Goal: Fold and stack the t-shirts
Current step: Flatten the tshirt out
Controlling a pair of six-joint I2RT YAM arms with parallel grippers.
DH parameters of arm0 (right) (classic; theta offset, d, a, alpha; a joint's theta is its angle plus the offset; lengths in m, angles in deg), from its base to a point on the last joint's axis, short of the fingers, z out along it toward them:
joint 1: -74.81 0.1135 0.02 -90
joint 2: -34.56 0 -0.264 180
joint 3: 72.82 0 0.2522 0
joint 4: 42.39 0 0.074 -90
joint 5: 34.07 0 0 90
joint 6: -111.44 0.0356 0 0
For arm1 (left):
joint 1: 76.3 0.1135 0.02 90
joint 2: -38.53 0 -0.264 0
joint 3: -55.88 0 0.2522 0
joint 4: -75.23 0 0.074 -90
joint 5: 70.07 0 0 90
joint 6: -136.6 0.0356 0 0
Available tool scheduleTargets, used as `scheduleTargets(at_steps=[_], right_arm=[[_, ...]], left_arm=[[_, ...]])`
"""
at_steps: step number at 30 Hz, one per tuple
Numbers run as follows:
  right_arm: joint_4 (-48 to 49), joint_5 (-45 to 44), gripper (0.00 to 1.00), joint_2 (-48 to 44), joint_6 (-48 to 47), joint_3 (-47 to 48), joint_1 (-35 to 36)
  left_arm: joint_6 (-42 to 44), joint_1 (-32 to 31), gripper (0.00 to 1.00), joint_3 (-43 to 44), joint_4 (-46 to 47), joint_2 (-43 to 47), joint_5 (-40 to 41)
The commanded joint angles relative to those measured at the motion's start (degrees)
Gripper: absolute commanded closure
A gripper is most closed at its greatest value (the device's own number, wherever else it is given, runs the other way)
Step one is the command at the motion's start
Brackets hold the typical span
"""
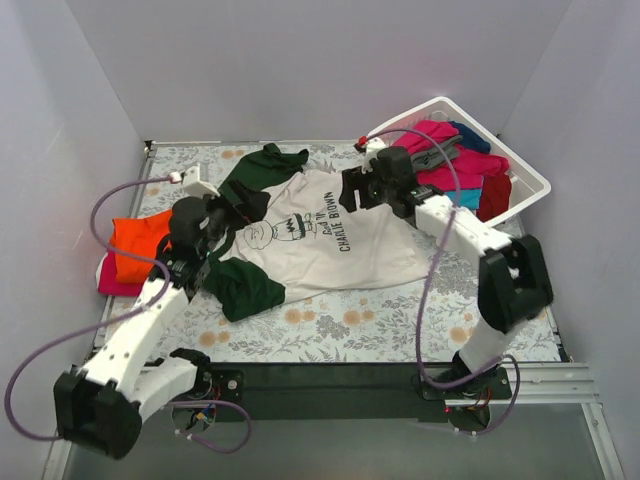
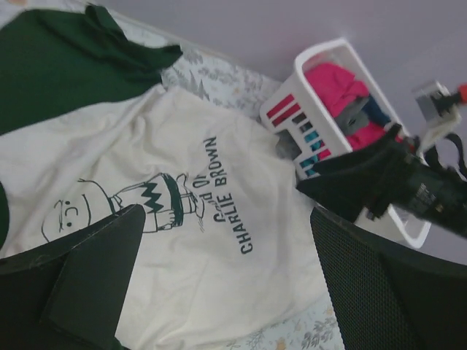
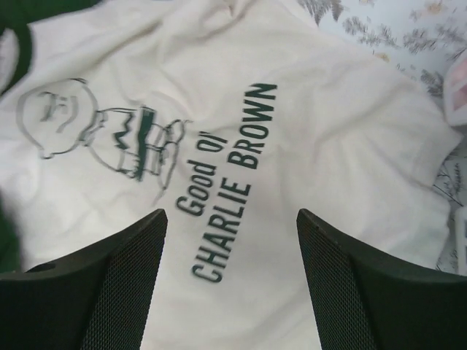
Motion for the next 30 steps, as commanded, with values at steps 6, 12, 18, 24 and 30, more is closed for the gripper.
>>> scheduleTargets(at_steps=[6, 12, 18, 24, 30], right_arm=[[8.89, 0.88, 0.34, -30.12, 4.68, -22.86, 0.71], [8.63, -0.44, 0.32, -43.49, 5.65, -31.23, 0.62], [6.79, -1.23, 0.31, -49.40, 5.12, -34.14, 0.71], [4.77, -0.97, 0.30, -50.81, 4.68, -34.58, 0.62], [4.85, -0.70, 0.30, -50.12, 4.42, -34.67, 0.62]], left_arm=[[-8.88, -1.35, 0.12, -13.47, -22.53, 17.43, 15.81], [-14.78, -3.11, 0.24, -18.04, -27.38, 23.17, 15.47], [-21.53, -10.22, 0.31, -20.16, -31.42, 20.72, 20.89], [-25.15, -13.39, 0.32, -20.51, -34.50, 20.89, 24.16], [-32.00, -17.17, 0.34, -21.39, -37.75, 20.36, 30.56]])
